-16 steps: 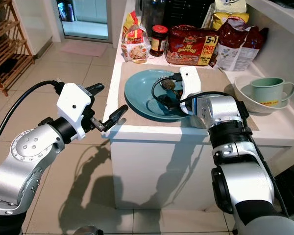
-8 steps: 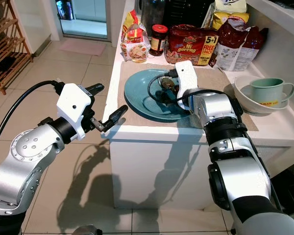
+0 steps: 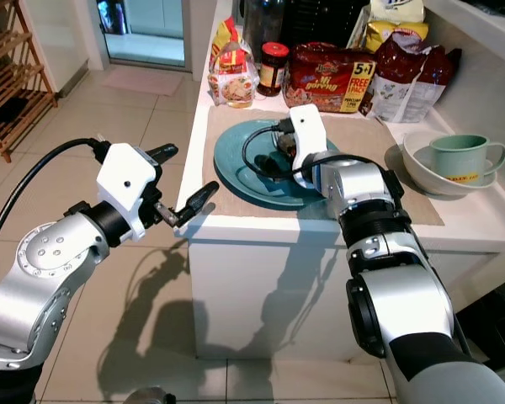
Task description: Setting the table
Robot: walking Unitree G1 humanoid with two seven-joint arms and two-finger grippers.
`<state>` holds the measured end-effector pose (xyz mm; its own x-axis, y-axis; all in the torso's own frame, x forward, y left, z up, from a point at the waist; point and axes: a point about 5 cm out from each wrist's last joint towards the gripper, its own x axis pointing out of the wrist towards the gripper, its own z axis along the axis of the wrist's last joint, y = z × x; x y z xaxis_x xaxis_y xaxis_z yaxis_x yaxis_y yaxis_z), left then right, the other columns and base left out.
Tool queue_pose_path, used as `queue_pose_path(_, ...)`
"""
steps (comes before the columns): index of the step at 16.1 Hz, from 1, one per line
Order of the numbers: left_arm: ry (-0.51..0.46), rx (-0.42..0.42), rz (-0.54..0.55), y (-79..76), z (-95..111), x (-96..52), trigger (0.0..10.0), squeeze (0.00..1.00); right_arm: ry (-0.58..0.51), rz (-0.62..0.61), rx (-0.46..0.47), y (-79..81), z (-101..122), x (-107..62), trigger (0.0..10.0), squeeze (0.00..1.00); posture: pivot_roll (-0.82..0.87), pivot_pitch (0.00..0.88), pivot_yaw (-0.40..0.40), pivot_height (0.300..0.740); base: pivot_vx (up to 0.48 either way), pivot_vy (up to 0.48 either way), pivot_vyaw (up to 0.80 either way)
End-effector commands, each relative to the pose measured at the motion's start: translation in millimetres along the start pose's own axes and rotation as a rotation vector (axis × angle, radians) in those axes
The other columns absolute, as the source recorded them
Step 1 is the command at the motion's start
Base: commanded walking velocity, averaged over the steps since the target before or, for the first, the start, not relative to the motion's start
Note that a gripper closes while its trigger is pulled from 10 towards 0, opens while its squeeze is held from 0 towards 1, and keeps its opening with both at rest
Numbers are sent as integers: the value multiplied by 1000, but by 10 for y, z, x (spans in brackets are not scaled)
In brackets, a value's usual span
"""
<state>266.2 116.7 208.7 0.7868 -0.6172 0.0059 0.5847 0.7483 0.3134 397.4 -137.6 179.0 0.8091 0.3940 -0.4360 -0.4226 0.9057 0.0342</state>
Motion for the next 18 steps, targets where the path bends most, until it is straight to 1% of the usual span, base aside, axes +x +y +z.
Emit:
queue_pose_path(1, -21, 12, -40, -51, 73, 15, 10000, 0, 16, -16, -6, -34, -3, -2, 10000, 0, 169, 0, -100, 740, 0, 0, 0)
queue_pose_path(5, -18, 11, -44, -55, 69, 19, 10000, 0, 10, -7, -11, -31, 13, 2, 10000, 0, 169, 0, -100, 740, 0, 0, 0)
queue_pose_path(7, -18, 15, -44, -53, 70, 19, 10000, 0, -36, -23, -19, -71, 128, -42, 10000, 0, 169, 0, -99, 740, 0, 0, 0)
queue_pose_path(10, -20, 17, -48, -48, 74, 20, 10000, 0, -60, -53, -7, -145, 208, -96, 10000, 0, 167, 0, -94, 740, 0, 0, 0)
queue_pose_path(11, -21, 16, -54, -51, 76, 23, 10000, 0, -48, -64, -8, -163, 183, -95, 10000, 0, 167, 0, -91, 740, 0, 0, 0)
queue_pose_path(12, -24, 16, -70, -63, 83, 29, 10000, 0, -10, -77, -5, -180, 103, -81, 10000, 0, 166, 0, -88, 740, 0, 0, 0)
queue_pose_path(14, -30, 5, -95, -83, 98, 32, 10000, 0, 5, -90, 0, -176, 42, -58, 10000, 0, 170, 0, -87, 740, 0, 0, 0)
queue_pose_path(17, -36, -6, -117, -107, 110, 27, 10000, 0, 16, -114, 8, -197, 11, -51, 10000, 0, 171, 0, -87, 740, 0, 0, 0)
queue_pose_path(18, -34, -6, -120, -112, 108, 28, 10000, 0, 33, -130, 27, -217, -12, -49, 10000, 0, 173, 0, -87, 740, 0, 0, 0)
